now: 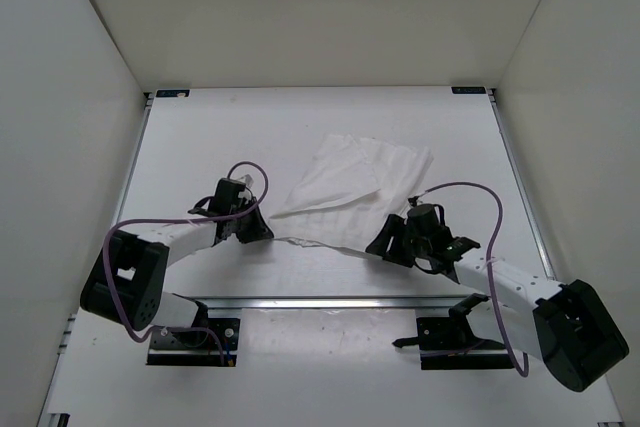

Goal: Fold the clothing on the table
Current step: Flatten the skirt out

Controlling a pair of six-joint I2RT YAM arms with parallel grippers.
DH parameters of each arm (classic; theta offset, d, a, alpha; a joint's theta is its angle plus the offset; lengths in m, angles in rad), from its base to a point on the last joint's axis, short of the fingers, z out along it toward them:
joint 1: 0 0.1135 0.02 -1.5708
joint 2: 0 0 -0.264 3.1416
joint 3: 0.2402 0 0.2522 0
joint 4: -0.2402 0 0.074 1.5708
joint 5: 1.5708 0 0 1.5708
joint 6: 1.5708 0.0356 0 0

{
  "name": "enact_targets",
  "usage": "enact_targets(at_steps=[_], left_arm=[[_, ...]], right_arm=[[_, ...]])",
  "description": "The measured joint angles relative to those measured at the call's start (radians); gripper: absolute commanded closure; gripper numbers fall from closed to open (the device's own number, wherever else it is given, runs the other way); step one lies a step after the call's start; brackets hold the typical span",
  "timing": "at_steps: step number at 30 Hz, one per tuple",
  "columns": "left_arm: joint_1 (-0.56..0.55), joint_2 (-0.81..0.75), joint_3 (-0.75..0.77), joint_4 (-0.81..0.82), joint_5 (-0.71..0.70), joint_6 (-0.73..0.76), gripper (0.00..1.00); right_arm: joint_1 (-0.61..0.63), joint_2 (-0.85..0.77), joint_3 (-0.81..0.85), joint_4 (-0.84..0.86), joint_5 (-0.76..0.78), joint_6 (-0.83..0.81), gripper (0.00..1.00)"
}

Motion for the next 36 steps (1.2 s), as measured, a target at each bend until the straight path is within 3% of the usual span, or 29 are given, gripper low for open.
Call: enact_targets(at_steps=[6,10,18,23,27,33,35,36], left_arm=[[-0.018,-0.001,0.000,-0.003,0.008,-0.013,1.00],[-0.015,-0.005,0.000,-0.007,0.010,-0.013,1.00],[-0.008,-0.006,0.024,-0.031,0.068,0.005,1.00],[-0.008,0.006,0.154,-0.066,0.105,0.044,1.00],[0.009,0.120,0.449,-0.153,0.121,0.105,1.00],[0.058,0.364,1.234,-0.302,0.079,0.222,1.00],[0.067,0.354,1.403,-0.315,0.047,0.258,1.00],[0.071,0.333,1.447,-0.311,0.040,0.269,1.00]], right_arm=[[0.019,0.093,0.025,0.048,-0.006,0.006,0.70],[0.004,0.111,0.028,0.032,0.008,-0.010,1.00],[-0.127,0.086,0.117,-0.089,-0.004,-0.108,1.00],[-0.234,0.104,0.280,-0.161,-0.042,-0.232,1.00],[-0.282,0.277,0.614,-0.329,-0.028,-0.377,1.00],[-0.319,0.653,1.543,-0.521,0.071,-0.599,1.00],[-0.320,0.731,1.818,-0.543,0.083,-0.645,1.00],[-0.319,0.731,1.877,-0.516,0.084,-0.665,1.00]])
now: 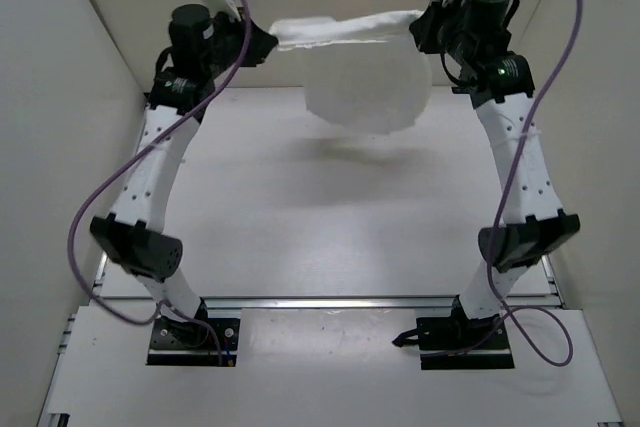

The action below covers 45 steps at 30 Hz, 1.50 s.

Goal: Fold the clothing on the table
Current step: Flatten the skirt out

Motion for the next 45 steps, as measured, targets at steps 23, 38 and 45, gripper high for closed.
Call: enact_targets(at_steps=[23,38,45], left_arm=[[-0.068,-0.891,-1.375,0.023,0.058,-0.170,1.00],[-0.061,-0.941,-1.456,-0.035,0.069,-0.262,1.00],[-0.061,-0.710,-1.153,-0.060,-0.026,-0.194,1.00]], right_arm=[[0.095,-0.749,-1.508,0.176,-0.285,0.105,1.00],[0.089,-0.787,-1.590,0.175,-0.377,0.149,1.00],[0.077,-0.642,-1.247,0.170,-0.302,0.054,1.00]])
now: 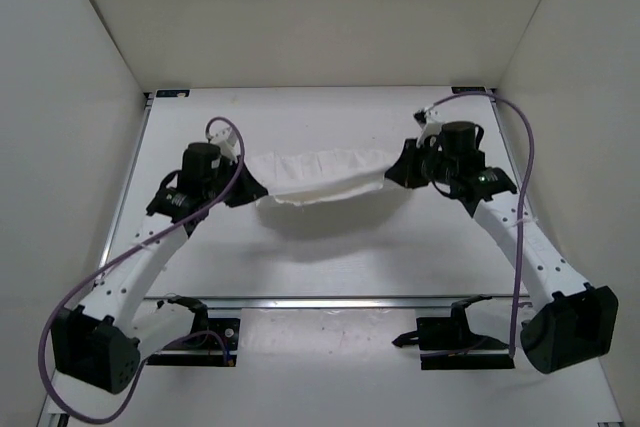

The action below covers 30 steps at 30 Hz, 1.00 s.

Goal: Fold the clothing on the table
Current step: Flatten the skirt out

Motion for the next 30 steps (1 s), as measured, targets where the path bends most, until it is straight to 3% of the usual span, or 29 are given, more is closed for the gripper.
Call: enact_targets(at_steps=[6,8,9,10,11,13,15,16,19,25,30], left_arm=[[0.050,0.278,0.310,0.050,-0.021,0.051,0.99],[0.063,0.389,0.384,0.052,-0.022,0.063,0.93],[0.072,0.457,0.421,0.051,-0.021,0.064,0.78],[0.079,0.526,0.457,0.053,-0.022,0.068,0.55],[0.086,0.603,0.495,0.055,-0.026,0.068,0.31],[0.095,0.732,0.549,0.057,-0.039,0.075,0.14],[0.108,0.843,0.604,0.041,-0.056,0.074,0.05],[0.114,0.895,0.644,0.025,-0.062,0.075,0.02],[0.136,1.019,0.787,-0.010,-0.067,0.077,0.02],[0.175,1.034,0.909,-0.011,-0.074,0.096,0.01],[0.129,0.948,0.777,0.040,-0.057,0.084,0.01]], right_arm=[[-0.063,0.260,0.291,0.085,0.004,-0.087,1.00],[-0.067,0.370,0.356,0.108,0.029,-0.115,1.00],[-0.069,0.436,0.386,0.108,0.038,-0.124,1.00],[-0.072,0.499,0.417,0.112,0.039,-0.128,0.95],[-0.080,0.564,0.447,0.117,0.035,-0.126,0.72],[-0.110,0.689,0.512,0.119,0.021,-0.098,0.53],[-0.156,0.818,0.608,0.105,0.002,-0.078,0.38],[-0.180,0.875,0.665,0.088,-0.003,-0.071,0.21],[-0.230,0.996,0.821,0.040,0.003,-0.065,0.01],[-0.246,0.980,0.860,0.038,-0.001,-0.063,0.01],[-0.223,0.950,0.815,0.047,-0.016,-0.047,0.01]])
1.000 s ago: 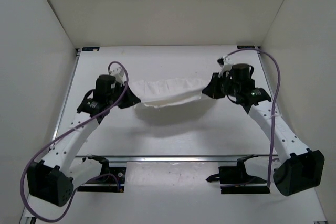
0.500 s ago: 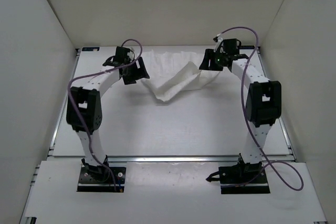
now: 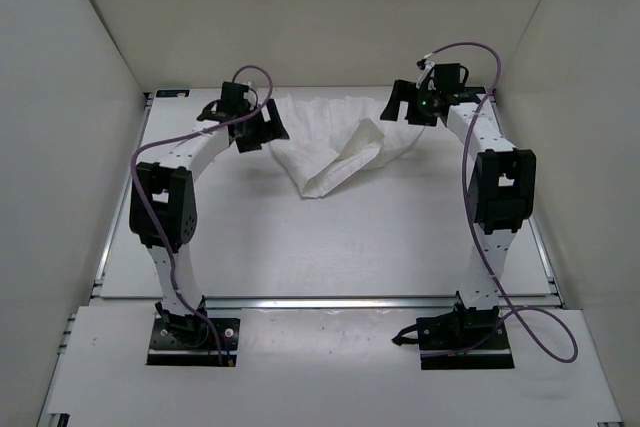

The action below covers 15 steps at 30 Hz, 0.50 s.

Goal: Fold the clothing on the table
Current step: Flatten the skirt out

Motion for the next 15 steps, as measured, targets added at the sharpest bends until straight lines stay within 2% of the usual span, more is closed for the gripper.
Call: enact_targets(at_steps=[2,5,8,15], left_arm=[[-0.034,-0.042,-0.109,0.032,0.019,-0.023,0.02],[-0.077,-0.105,-0.322,0.116,0.069,-0.080,0.08],[-0.079,-0.129,-0.489,0.181,0.122,-0.155,0.10],[0.000,-0.153,-0.610,0.422,0.183,-0.339,0.08]], right_arm=[[0.013,-0.012,-0.035,0.006,-0.001,0.010,0.00],[0.027,-0.037,-0.118,0.021,-0.011,0.035,0.08],[0.040,-0.048,-0.201,0.043,-0.054,0.083,0.09],[0.058,-0.050,-0.253,0.087,-0.089,0.173,0.10]])
